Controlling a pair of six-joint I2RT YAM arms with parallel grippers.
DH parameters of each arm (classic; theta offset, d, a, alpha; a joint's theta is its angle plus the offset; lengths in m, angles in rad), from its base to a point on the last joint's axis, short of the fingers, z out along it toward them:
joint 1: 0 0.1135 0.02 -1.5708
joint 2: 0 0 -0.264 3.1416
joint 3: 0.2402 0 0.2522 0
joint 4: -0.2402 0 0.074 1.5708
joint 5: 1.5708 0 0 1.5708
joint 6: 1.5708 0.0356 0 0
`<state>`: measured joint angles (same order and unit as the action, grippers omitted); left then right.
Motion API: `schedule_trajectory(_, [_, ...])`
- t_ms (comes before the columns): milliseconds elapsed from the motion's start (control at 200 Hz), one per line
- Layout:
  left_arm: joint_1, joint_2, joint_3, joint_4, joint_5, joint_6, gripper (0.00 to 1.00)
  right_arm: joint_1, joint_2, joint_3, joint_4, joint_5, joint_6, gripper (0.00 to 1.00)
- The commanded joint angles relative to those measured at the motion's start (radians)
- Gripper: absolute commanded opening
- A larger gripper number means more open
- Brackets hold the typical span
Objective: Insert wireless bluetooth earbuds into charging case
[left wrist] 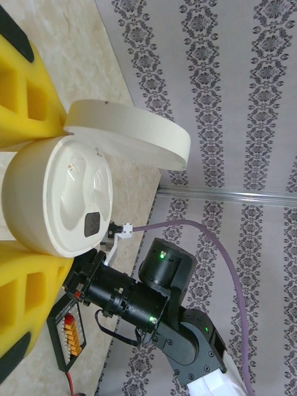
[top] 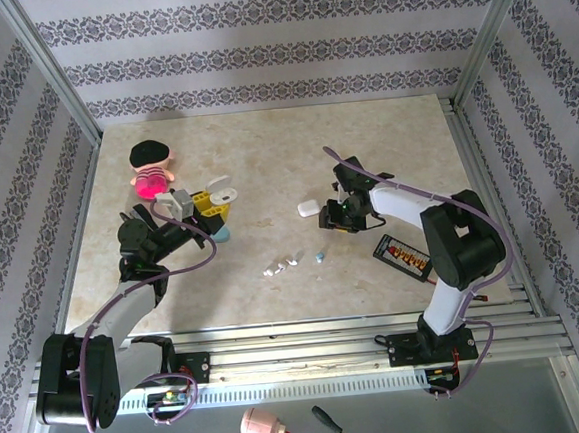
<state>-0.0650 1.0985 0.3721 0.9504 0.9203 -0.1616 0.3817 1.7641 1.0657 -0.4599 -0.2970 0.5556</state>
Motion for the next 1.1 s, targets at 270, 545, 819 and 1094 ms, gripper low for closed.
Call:
schedule_trajectory(270, [0.009, -0.032, 0.005, -0.02, 0.025, 0.02, 0.23, -0.036, 0.079, 0.083, -0.024, 0.046, -0.036, 0.44])
schedule_trajectory(545, [0.009, -0.058, 0.004, -0.055, 0.022, 0.035, 0.23, -0.055, 0.126, 0.137, -0.035, 0.056, -0.072, 0.45])
schedule_trajectory(819, [0.009, -0.074, -0.001, -0.079, 0.013, 0.049, 0.23, -0.032, 0.111, 0.179, -0.12, 0.24, -0.167, 0.46])
schedule_trajectory(1094, [0.012, -0.09, 0.005, -0.194, -0.08, 0.113, 0.22, 0.083, 0.095, 0.207, -0.212, 0.528, -0.192, 0.45])
